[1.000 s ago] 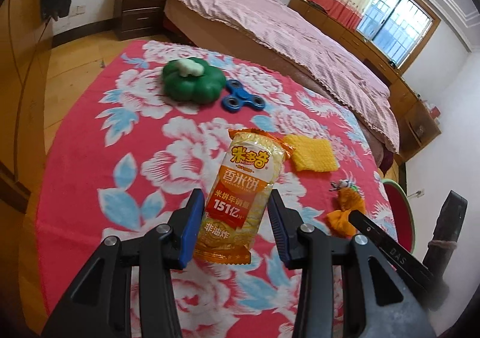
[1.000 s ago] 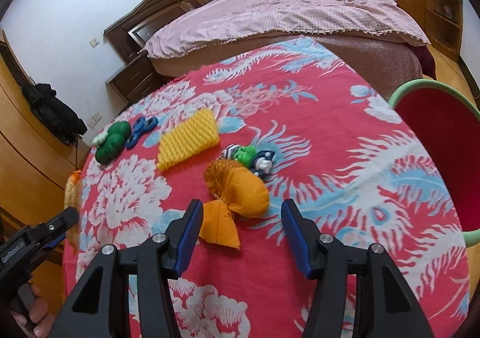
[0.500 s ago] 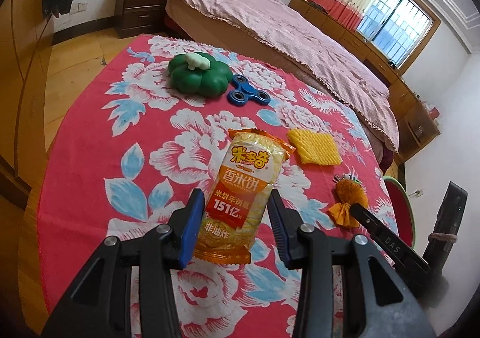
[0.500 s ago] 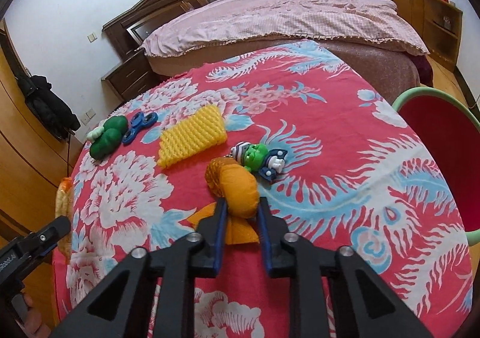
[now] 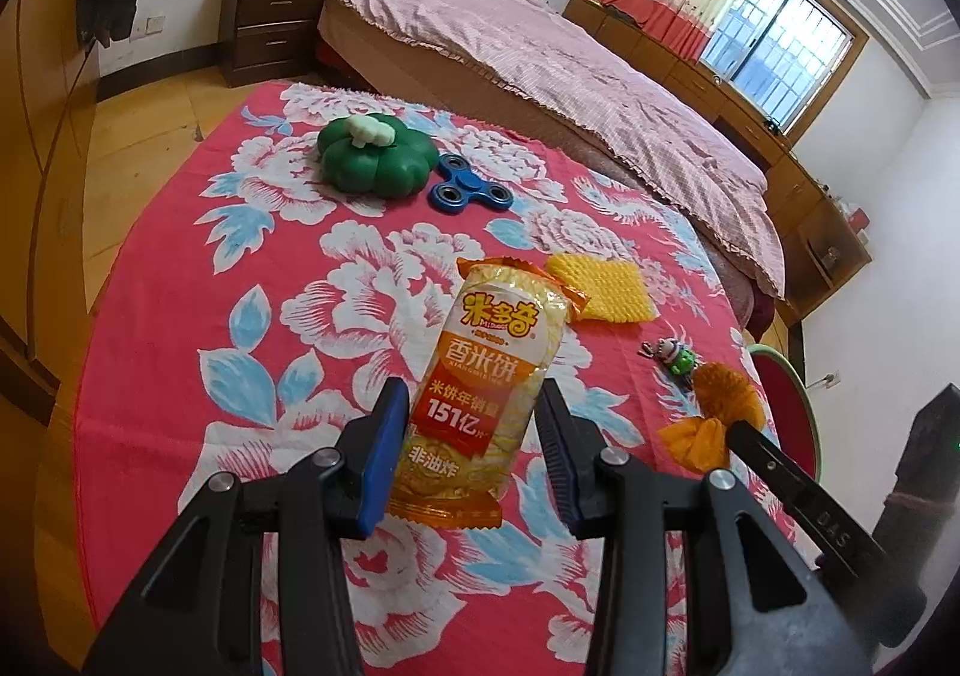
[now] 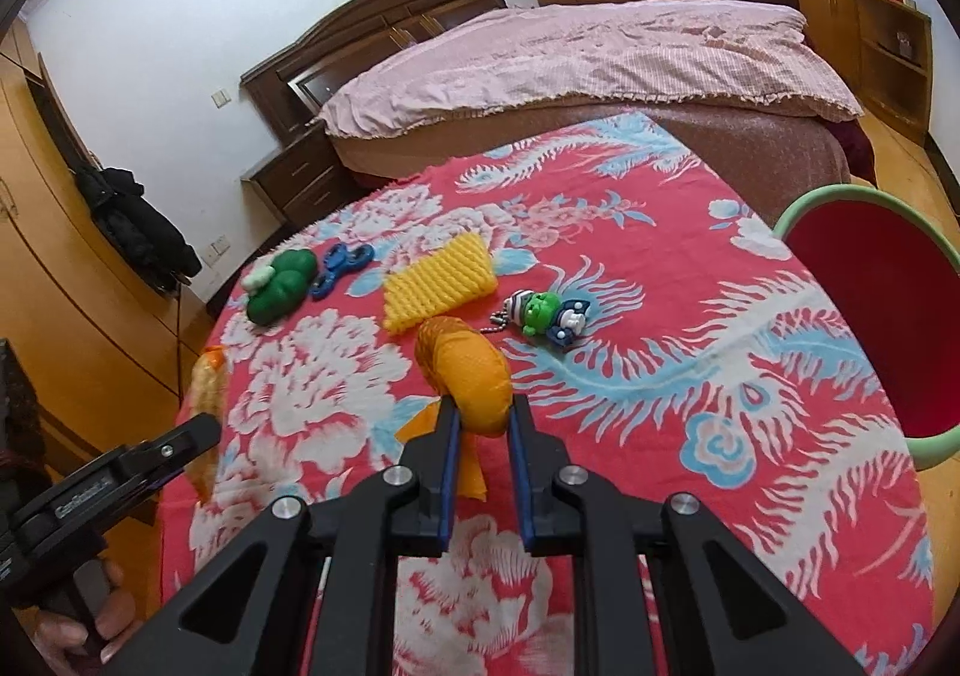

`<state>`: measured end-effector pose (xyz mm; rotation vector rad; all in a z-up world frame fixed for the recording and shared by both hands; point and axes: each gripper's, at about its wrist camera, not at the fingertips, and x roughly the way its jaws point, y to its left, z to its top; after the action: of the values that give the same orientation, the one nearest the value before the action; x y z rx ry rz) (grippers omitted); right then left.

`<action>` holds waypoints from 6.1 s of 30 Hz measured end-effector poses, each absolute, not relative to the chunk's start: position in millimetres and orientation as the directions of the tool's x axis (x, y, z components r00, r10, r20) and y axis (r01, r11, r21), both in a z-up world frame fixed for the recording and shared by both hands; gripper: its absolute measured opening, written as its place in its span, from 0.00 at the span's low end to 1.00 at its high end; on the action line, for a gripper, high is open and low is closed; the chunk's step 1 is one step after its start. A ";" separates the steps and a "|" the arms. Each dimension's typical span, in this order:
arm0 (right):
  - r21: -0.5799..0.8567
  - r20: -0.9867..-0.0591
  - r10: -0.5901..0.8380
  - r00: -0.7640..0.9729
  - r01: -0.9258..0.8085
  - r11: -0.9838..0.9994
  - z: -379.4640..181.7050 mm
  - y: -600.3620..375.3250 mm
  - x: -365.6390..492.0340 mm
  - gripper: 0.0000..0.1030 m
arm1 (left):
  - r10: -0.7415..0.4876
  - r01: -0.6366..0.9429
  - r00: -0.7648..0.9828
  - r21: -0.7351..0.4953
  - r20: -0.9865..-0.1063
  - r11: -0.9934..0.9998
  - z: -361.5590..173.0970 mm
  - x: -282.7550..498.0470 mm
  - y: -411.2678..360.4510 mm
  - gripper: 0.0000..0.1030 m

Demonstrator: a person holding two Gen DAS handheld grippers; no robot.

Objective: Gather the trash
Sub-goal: 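Carry the snack bag and orange mesh bag with both tools over the bin, then open the left tool then the right tool to drop both bags into the bin, then move both open tools back over the table toward the yellow sponge, then grasp the yellow mesh sponge with the left tool while the right tool grasps the green figure keychain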

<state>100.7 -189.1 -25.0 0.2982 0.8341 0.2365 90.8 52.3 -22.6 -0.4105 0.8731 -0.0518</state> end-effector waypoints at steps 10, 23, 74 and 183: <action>0.356 -0.648 0.305 0.698 -0.076 0.931 -2.4 -211.8 71.3 0.17 | -0.255 -0.050 0.650 -0.375 -0.716 0.926 -6.8 78.3 25.0 0.42; 0.374 -0.591 0.268 0.761 -0.036 0.927 18.8 -253.1 44.0 0.17 | -0.293 0.029 0.660 -0.367 -0.691 0.930 15.9 63.1 -9.2 0.42; 0.336 -0.671 -0.001 0.742 0.305 0.891 -33.0 -474.6 70.4 0.18 | -0.464 0.460 0.418 -0.258 -0.781 0.850 -24.7 156.9 -305.0 0.42; 0.405 -0.699 0.188 0.690 0.166 0.899 -35.5 -320.4 145.2 0.77 | -0.152 0.053 0.601 -0.151 -0.784 0.987 -54.5 223.9 -63.5 0.13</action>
<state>145.2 -320.4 -35.5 0.4661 0.8165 0.0127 223.9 -63.5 -54.5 -0.1163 0.9184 -0.1188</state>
